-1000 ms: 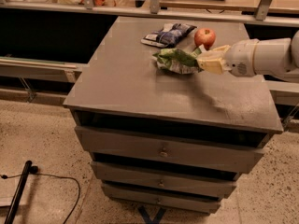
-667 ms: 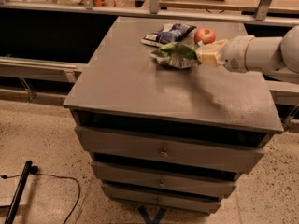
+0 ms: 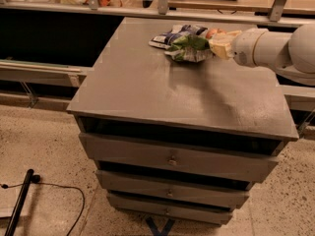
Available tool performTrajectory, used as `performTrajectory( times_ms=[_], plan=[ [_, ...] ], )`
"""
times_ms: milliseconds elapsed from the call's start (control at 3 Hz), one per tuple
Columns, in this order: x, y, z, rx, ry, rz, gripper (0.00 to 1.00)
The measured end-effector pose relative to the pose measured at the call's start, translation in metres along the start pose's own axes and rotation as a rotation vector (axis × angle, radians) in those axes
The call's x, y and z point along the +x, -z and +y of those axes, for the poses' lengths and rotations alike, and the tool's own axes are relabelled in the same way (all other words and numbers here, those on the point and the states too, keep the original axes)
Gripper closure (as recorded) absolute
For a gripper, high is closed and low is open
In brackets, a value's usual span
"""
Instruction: Move green jalapeno chip bag near blue chip bag
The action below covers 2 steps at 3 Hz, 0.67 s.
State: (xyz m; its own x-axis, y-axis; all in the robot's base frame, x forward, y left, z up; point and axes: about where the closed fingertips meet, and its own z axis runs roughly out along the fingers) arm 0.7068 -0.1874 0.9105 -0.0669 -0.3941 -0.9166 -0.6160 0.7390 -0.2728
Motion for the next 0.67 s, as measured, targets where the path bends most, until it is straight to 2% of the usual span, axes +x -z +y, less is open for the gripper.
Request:
performTrajectory(
  times_ms=[333, 667],
  plan=[
    [-0.0002, -0.0019, -0.0063, 0.017, -0.004, 0.006, 0.5],
    [0.0002, -0.0017, -0.0092, 0.027, -0.008, 0.011, 0.27]
  ],
)
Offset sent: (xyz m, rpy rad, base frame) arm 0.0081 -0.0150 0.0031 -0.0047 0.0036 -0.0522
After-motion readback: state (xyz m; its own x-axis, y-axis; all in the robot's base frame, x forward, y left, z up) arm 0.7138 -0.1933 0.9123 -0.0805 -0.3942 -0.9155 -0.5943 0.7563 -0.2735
